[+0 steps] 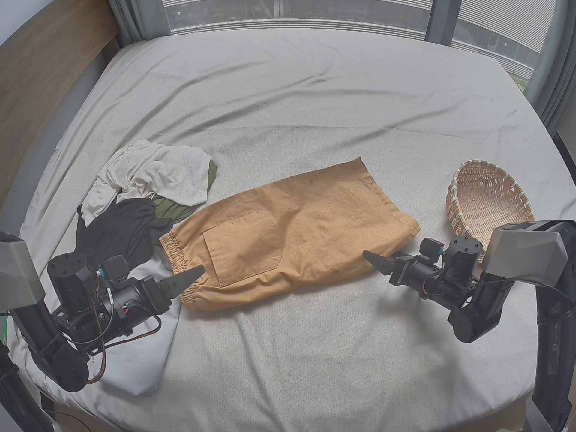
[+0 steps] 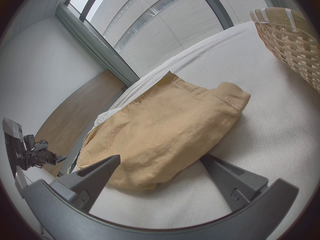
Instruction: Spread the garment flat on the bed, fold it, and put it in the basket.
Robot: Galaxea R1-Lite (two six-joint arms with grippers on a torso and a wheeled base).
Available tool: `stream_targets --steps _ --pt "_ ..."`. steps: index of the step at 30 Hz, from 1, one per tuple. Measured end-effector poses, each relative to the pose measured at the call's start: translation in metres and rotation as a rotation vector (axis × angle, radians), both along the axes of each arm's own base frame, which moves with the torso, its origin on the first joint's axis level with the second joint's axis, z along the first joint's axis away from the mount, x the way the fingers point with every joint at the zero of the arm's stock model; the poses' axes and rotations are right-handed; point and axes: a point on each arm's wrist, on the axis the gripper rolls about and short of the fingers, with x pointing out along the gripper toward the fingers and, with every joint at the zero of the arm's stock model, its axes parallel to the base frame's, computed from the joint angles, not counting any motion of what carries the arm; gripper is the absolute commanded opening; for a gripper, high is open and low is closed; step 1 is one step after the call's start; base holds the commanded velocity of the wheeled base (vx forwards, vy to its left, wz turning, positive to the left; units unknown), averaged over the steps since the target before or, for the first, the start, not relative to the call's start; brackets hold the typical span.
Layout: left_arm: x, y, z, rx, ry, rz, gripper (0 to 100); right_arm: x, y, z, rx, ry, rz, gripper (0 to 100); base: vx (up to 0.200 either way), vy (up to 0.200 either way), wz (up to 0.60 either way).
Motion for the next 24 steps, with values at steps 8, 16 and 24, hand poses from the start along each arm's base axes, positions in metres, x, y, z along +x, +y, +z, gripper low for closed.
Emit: stream_targets --steps 8,16,24 --pt "0.000 0.000 0.000 0.000 -0.003 0.000 100 0.007 0.012 -0.003 0.003 -0.023 -0.002 100 0.000 0.000 0.00" --pt "0.000 0.000 0.000 0.000 -0.002 -0.002 100 0.009 0.014 -0.005 0.003 -0.025 -0.007 100 0.000 0.000 0.00" --pt "0.000 0.000 0.000 0.000 0.000 -0.003 100 0.010 0.014 -0.009 0.000 -0.017 -0.014 0 0.000 0.000 0.00"
